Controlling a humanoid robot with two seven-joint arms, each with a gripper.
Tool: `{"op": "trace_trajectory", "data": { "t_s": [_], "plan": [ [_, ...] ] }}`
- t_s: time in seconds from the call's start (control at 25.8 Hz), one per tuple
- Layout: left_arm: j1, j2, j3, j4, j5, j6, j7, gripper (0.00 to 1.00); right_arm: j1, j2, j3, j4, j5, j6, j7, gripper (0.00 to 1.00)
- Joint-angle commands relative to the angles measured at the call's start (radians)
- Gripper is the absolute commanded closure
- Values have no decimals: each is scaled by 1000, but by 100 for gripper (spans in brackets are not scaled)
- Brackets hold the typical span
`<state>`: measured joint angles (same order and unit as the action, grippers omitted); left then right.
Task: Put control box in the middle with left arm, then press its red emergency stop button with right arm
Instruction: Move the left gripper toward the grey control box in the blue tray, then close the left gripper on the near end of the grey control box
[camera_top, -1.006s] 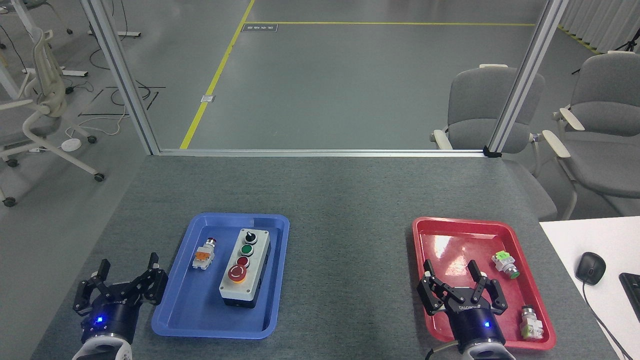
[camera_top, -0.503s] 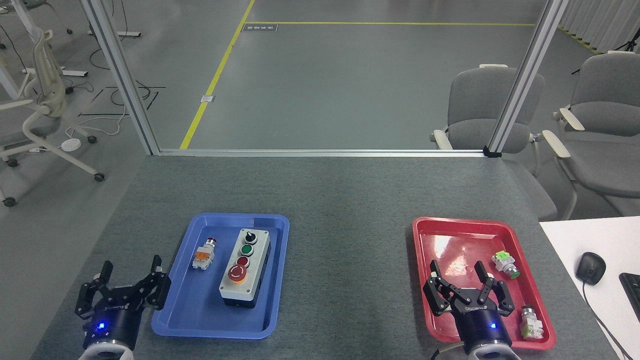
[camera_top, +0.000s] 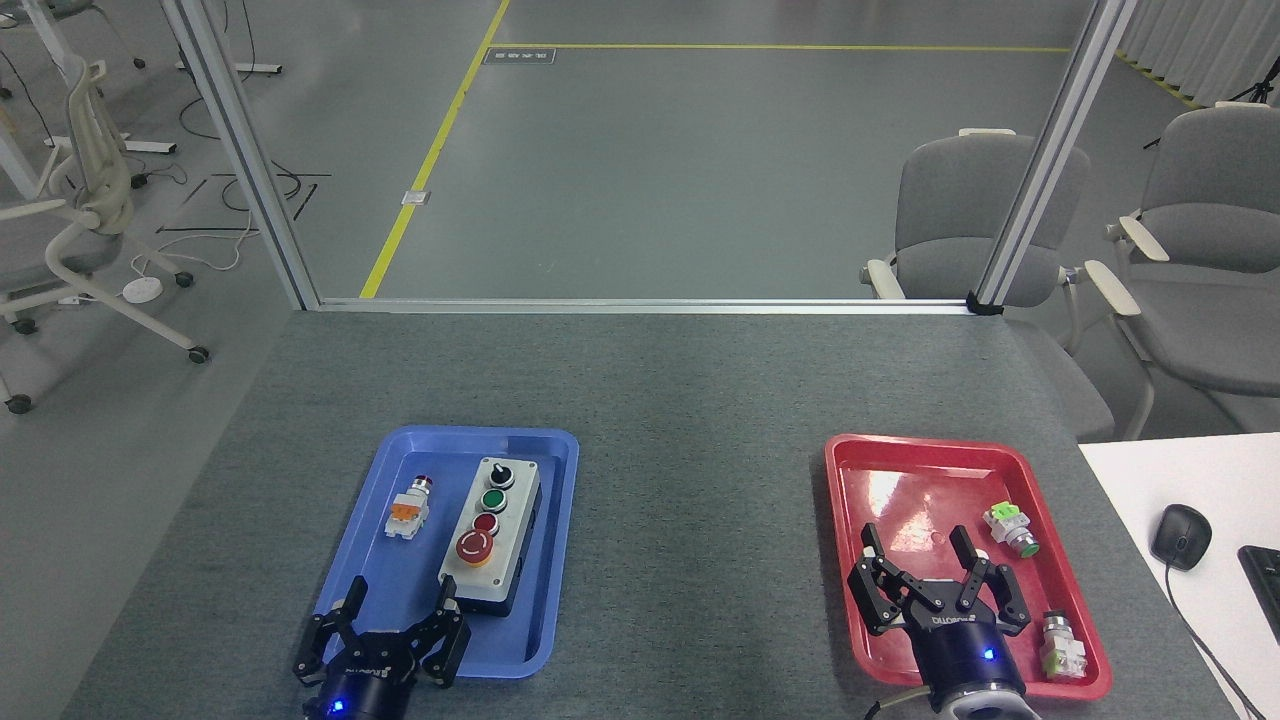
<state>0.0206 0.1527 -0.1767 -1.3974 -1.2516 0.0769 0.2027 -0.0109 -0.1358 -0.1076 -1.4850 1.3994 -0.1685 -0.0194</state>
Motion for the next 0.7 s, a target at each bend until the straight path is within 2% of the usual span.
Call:
{"op": "trace_trajectory", "data": {
  "t_s": [0.0,0.31,0.66],
  "plan": [
    [-27,-39,-6,71,-35,-2,1,1,-3,-1,-1,0,1,0,6,2],
    [-105,-52,-7,167,-37,0,1,1,2,5,0,0,1,7,7,2],
    [-77,-38,-7,153,-31,-29,3,1,-8,19,-1,-3,3,12,7,2]
  ]
}}
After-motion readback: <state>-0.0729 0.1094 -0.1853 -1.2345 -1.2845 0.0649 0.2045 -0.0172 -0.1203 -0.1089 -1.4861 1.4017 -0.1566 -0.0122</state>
